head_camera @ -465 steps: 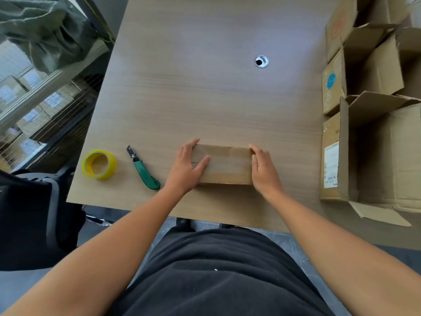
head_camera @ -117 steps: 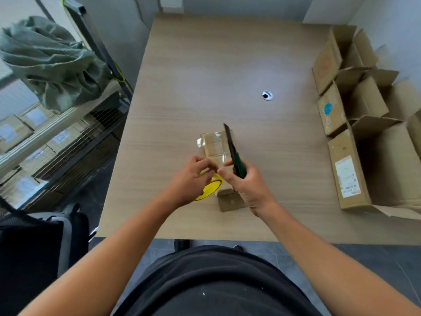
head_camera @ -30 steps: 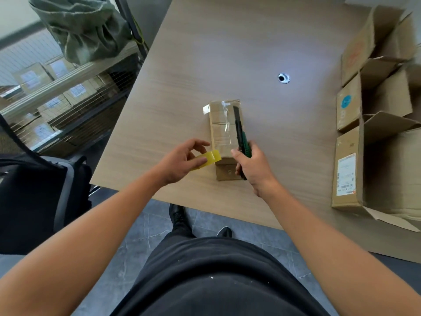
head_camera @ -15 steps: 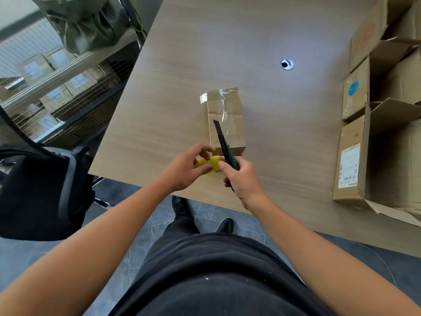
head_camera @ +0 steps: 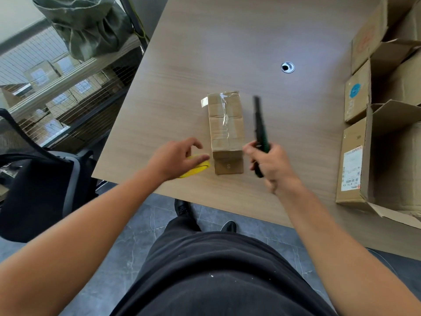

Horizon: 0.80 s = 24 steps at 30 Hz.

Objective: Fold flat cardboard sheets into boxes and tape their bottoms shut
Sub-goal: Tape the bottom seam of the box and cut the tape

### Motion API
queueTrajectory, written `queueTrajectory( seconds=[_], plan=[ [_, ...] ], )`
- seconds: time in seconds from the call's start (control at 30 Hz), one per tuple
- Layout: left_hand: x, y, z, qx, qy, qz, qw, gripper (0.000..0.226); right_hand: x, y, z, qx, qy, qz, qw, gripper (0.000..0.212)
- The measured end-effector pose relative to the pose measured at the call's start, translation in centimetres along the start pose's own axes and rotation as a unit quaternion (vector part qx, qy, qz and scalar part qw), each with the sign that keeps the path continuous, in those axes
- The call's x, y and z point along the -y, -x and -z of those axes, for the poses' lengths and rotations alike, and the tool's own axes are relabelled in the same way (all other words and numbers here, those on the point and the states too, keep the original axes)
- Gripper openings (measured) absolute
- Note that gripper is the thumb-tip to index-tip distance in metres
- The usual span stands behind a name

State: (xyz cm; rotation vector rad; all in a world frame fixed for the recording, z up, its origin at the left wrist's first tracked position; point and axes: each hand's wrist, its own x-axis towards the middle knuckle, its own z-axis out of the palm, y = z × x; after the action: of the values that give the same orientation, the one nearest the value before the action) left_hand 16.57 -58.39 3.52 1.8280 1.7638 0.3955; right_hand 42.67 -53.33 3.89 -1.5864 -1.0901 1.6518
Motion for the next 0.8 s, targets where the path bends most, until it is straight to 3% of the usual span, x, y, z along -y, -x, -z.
queueTrajectory(
  seconds=[0.07,0.2,0.33,0.67,0.8],
  plan=[
    [1.6,-0.8,1.8,0.029,-0.038,0.008,0.999,0.049,0.3,-1.3,2.5,-0.043,-0.055,-0.024,0.997,0.010],
    [2.2,-3.8,3.6,0.140,-0.035,0.009,0.990,0.023,-0.5,-3.6,4.0,-0.022,-0.022,-0.038,0.999,0.009],
    [3.7,-7.6,3.3,0.167,-0.040,0.059,0.983,0.016,-1.0,-6.4,2.5,-0.046,-0.016,-0.070,0.996,0.012],
    [6.1,-10.9,-3.7,0.192,-0.005,0.120,0.974,0.024,-5.8,-10.7,-0.9,-0.069,-0.014,-0.160,0.985,0.014],
    [5.5,-10.8,-4.8,0.159,-0.025,0.148,0.976,0.035,-4.6,-9.8,-1.8,-0.121,0.124,-0.102,0.980,0.010]
  ],
)
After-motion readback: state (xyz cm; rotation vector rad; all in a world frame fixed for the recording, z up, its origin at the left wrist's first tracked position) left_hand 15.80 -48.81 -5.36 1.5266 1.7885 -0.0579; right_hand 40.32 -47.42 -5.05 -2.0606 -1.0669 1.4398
